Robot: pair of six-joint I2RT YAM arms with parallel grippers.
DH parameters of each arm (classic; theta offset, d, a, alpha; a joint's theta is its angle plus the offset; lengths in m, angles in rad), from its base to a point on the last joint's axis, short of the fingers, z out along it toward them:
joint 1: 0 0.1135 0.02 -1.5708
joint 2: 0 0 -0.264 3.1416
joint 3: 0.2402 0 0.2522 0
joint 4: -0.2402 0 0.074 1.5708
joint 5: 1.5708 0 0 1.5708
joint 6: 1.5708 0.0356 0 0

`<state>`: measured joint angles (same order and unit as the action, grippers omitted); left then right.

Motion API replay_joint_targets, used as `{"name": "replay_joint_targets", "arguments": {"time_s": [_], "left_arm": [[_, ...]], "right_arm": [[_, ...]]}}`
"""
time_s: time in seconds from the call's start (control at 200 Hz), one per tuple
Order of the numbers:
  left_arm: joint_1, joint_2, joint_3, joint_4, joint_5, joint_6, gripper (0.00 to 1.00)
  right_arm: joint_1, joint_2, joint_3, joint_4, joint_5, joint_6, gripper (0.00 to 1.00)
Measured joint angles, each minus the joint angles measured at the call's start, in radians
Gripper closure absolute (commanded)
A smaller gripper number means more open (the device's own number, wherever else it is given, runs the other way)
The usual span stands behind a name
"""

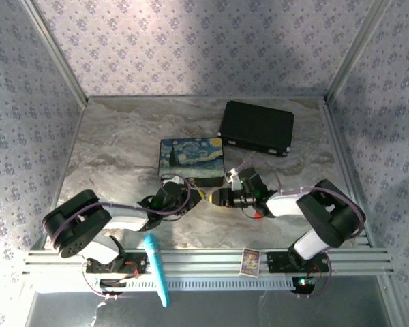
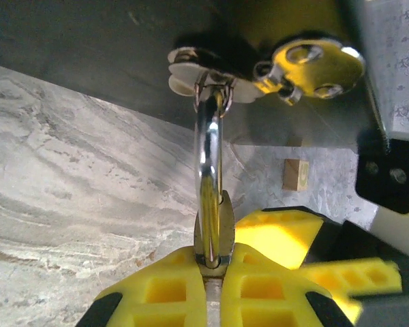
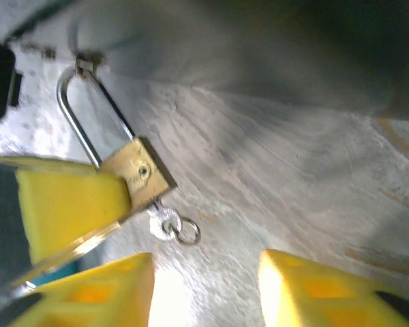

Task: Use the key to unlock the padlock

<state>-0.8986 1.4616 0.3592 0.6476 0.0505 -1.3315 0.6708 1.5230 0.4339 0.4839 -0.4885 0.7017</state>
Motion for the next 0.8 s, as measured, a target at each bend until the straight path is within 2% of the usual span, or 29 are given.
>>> {"name": "replay_joint_targets", "arguments": {"time_s": [0.14,0.275,0.445,0.64,0.8], "left_arm": [[0.0,-0.002,0.0,-0.002,0.009,0.003,1.0],[0.0,-0.013,0.003,-0.022,0.017,0.003,1.0],[0.0,-0.018,0.004,-0.032,0.031,0.003,1.0],[0.0,-0.032,0.009,-0.058,0.055,0.002,1.0],[0.0,-0.05,0.009,-0.077,0.063,0.002,1.0]], "right_arm": [[0.113,-0.098,0.042,-0.178,0.193,-0.18,0.51],[0.192,-0.171,0.05,-0.22,0.347,-0.35,0.55],[0.211,-0.145,0.056,-0.224,0.418,-0.496,0.55],[0.283,-0.043,0.081,-0.204,0.475,-0.61,0.55],[0.327,0.0,0.108,-0.187,0.556,-0.666,0.67]]}}
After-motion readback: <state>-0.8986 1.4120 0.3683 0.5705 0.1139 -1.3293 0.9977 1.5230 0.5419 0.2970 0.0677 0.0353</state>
